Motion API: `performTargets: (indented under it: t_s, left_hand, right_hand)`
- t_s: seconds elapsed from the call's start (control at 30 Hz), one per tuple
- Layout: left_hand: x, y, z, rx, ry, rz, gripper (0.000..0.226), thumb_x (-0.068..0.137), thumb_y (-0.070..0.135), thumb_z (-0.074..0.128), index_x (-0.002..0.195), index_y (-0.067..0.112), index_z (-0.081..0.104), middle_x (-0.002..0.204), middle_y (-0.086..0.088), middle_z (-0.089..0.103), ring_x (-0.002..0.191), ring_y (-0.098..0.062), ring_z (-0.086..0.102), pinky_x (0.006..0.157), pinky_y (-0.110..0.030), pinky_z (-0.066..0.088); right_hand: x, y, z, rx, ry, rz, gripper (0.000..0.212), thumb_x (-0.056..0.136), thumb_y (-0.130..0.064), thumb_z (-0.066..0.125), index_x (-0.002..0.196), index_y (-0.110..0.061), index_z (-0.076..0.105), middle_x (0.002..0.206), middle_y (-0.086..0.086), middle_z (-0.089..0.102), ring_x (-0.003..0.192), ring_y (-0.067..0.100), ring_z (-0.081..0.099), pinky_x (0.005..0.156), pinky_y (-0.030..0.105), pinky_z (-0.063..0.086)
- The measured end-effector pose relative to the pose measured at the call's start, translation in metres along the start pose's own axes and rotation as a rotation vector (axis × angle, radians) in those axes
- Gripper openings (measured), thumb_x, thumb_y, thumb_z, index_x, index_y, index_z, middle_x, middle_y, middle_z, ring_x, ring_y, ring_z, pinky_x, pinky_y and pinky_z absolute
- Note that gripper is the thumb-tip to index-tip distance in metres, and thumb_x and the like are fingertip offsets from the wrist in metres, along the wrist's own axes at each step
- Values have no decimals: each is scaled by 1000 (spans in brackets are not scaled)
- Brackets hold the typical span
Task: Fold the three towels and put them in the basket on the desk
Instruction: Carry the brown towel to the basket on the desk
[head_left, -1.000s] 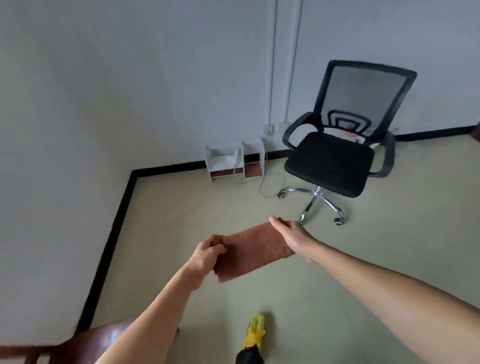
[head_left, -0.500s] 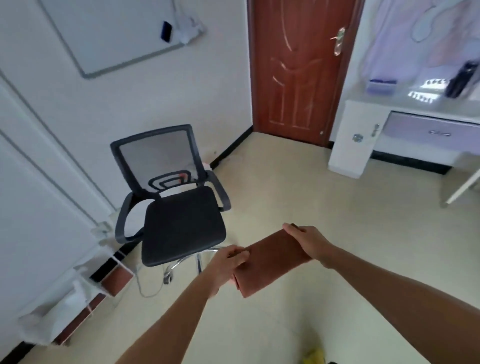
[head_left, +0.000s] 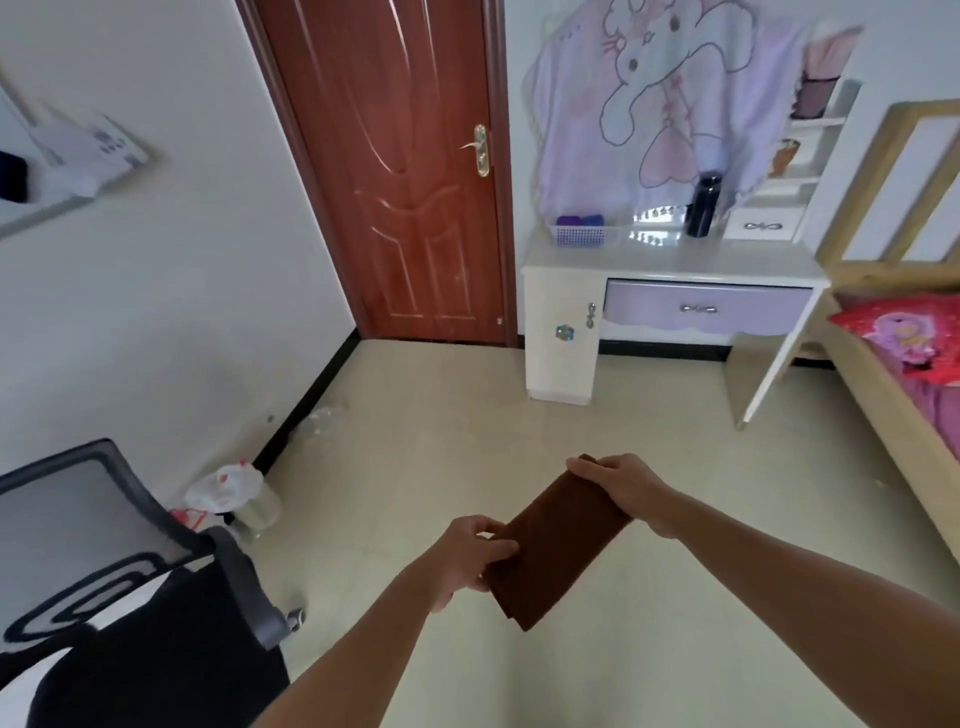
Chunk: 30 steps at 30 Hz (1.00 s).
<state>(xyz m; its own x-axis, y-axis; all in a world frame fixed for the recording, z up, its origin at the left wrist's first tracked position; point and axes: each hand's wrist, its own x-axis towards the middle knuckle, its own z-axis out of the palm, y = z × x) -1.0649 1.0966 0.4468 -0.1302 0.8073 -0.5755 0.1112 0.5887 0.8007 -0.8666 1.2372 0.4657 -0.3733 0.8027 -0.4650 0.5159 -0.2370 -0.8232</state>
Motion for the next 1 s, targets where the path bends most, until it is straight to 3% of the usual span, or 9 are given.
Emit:
performTargets:
  t_s: [0.2,0.37,0.53,0.63,0.7,0.87,1.0]
  left_hand:
    - [122,79,-13,200,-201,12,48,66,25,79,110,8,66,107,-16,71,99,-30,69,92,-50,53]
    - [230,146,-24,289,-324,19,34,74,16,74,105,3,68,100,-13,73,93,-26,70,86,-39,57]
    - [328,229,-47,336,-316,64,29,81,8,68,109,3,64,101,-10,71,90,-23,70,76,-30,58]
    - [382,281,-60,404,-304,90,30,81,7,67,111,3,63,99,-8,68,88,-20,67,71,-25,55]
    - [422,312,-62,420,-299,99,30,80,6,67,110,2,63,97,-8,68,89,-21,67,75,-27,55]
    - [517,374,-54,398,-309,114,25,81,4,68,106,1,64,95,-12,68,87,-24,67,82,-34,55]
    - [607,426,-40,363,-271,123,22,83,1,66,105,2,62,97,-14,67,87,-25,66,78,-31,56]
  right_hand:
    - [97,-39,-67,-2,35,12,43,83,-52,69,85,-9,72,82,7,70,75,18,66,64,24,49]
    - [192,-70,-114,-15,81,33,41,81,-52,71,84,-12,70,81,5,69,75,17,65,61,23,46]
    - [279,-111,-165,80,123,59,40,76,-49,77,93,-13,74,94,10,73,88,25,70,71,30,57]
    - [322,-134,-202,174,110,59,36,75,-35,82,102,-13,73,100,11,74,97,27,70,87,37,58]
    - [355,-143,-231,198,68,76,32,77,-24,81,105,-12,72,103,10,75,101,27,70,94,41,55]
    - [450,-157,-296,236,62,119,23,78,-15,79,99,-9,73,97,9,76,91,21,72,84,36,57]
    - [548,-171,-350,306,122,114,26,74,-20,82,99,-14,75,98,7,75,94,22,69,86,37,56]
